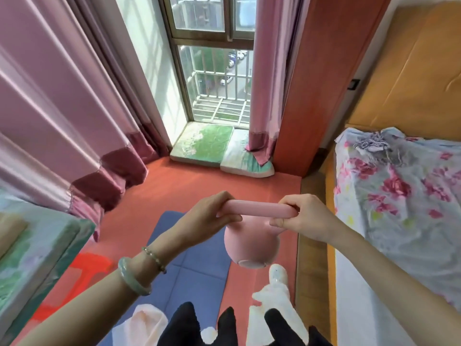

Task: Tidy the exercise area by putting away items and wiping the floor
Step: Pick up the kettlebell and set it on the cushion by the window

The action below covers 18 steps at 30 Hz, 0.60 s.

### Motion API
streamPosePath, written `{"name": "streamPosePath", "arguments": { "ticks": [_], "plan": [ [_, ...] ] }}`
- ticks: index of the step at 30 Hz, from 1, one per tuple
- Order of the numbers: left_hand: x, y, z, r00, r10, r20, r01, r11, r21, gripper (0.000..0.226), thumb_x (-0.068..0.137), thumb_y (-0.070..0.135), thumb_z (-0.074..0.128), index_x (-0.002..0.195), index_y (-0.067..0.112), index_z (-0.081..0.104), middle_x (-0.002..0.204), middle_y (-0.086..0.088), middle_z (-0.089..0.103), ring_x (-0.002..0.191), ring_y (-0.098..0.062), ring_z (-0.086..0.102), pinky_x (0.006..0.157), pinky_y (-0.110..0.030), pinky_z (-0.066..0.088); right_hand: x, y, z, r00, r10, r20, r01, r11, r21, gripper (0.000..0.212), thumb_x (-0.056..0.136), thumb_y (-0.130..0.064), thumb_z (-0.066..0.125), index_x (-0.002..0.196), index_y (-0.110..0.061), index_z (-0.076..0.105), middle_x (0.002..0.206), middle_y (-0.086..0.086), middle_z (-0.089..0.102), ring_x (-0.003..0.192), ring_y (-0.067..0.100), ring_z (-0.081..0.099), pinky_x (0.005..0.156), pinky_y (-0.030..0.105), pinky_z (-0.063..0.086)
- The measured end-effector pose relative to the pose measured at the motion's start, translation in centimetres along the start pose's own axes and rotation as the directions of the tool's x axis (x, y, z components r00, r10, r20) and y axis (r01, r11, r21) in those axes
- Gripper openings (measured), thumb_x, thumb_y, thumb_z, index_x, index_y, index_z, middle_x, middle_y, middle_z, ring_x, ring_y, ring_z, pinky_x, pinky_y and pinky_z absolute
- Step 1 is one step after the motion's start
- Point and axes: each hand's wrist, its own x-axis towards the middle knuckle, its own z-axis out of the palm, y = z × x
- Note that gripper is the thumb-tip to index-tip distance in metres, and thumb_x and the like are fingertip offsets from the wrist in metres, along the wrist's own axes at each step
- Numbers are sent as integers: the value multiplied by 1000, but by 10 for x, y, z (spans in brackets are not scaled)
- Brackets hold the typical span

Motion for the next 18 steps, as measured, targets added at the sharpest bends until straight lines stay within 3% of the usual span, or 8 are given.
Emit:
{"name": "streamPosePath", "arguments": {
  "ticks": [6,9,13,18],
  "plan": [
    [119,-16,15,997,-69,-29,69,998,-9,22,84,23,69,97,11,55,88,-1,66,81,-16,59,69,-29,45,116,56,-61,993,-25,119,32,998,-57,22,67,-41,80,81,-29,67,73,-14,63,73,7,60,64,25,49],
    [171,-18,15,991,-99,-86,96,994,-44,22,84,22,70,95,11,55,81,7,62,74,-5,54,62,-17,39,174,69,-98,986,-37,163,48,997,-60,21,66,-36,82,78,-26,68,72,-11,64,68,4,57,60,15,42],
    [231,-26,6,980,-113,-161,104,992,-68,24,83,22,70,94,7,55,76,9,58,69,-3,52,58,-15,35,245,74,-134,977,-70,202,87,993,-77,21,65,-32,83,78,-24,69,70,-9,64,61,-2,55,57,11,40],
    [296,-51,-21,972,-122,-203,98,987,-124,20,82,21,70,92,11,56,78,15,60,70,5,53,61,-13,38,327,79,-153,969,-99,227,122,989,-89,23,66,-32,82,80,-20,69,75,0,67,63,5,55,56,16,39]
  ]
}}
